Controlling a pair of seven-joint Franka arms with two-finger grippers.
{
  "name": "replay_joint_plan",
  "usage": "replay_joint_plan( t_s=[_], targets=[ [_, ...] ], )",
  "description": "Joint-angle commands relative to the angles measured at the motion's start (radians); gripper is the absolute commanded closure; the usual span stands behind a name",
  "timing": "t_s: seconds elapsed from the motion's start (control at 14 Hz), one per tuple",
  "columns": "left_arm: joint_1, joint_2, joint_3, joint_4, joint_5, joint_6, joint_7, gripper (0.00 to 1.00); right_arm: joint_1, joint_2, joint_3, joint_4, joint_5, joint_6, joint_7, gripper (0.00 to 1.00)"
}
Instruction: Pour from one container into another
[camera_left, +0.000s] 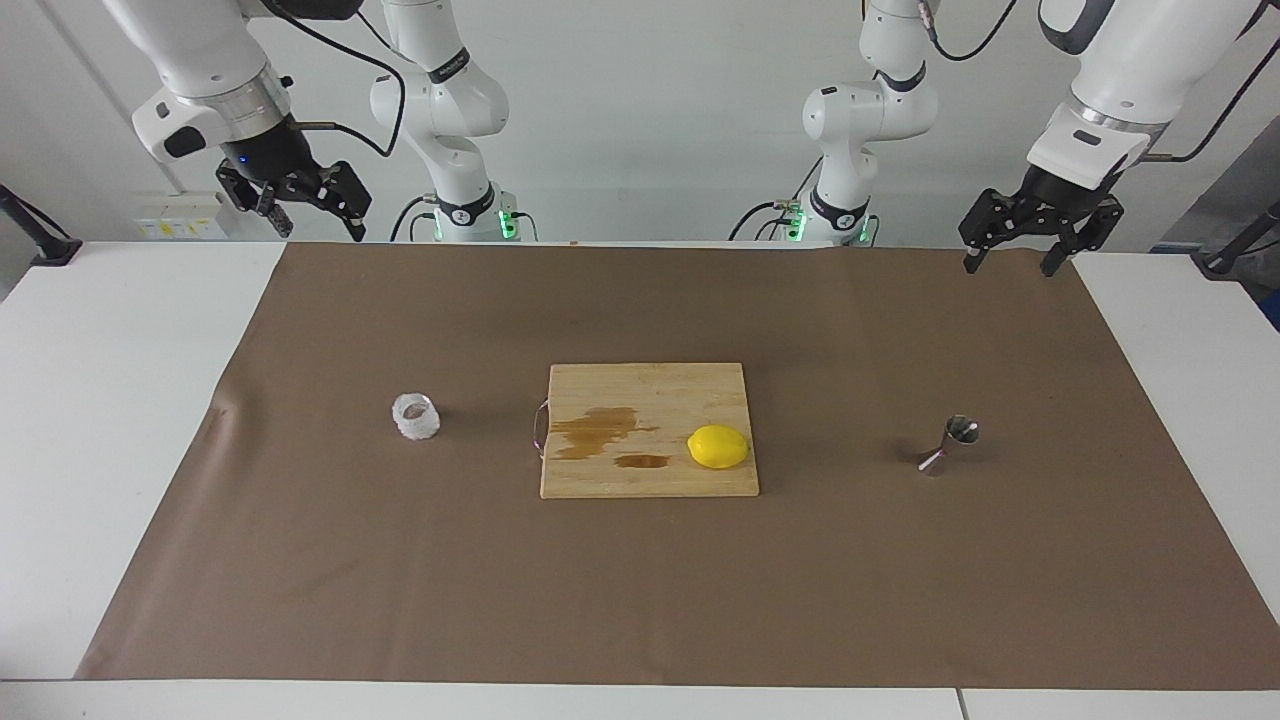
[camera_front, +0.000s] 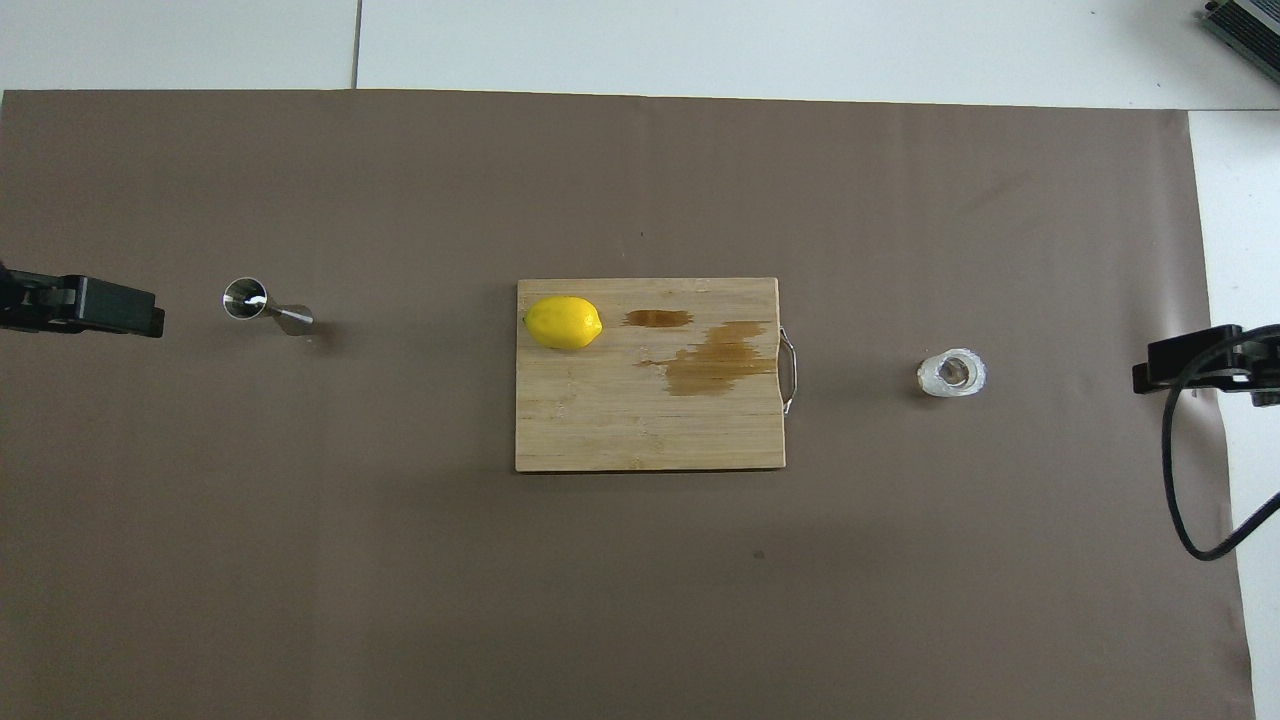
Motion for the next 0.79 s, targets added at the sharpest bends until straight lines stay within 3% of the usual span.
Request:
replay_joint_plan(
  t_s=[0.0,0.43,0.72],
  targets=[
    [0.000,0.007,-0.002,0.013,-0.004,0.005,0.017,0.00,-0.005,-0.019,0.005,-0.017,0.010,0.000,-0.011,0.00],
    [0.010,-0.023,0.000,-0.042,-0.005,0.019,-0.044,0.00,-0.009,-0.021,0.008,-0.022,0.010,0.000,-0.009,0.00],
    [0.015,0.012,0.006,-0.039,-0.008,0.008,-0.075,0.00,-0.014,-0.019,0.009,-0.022,0.010,-0.002,-0.008,0.00]
  ],
)
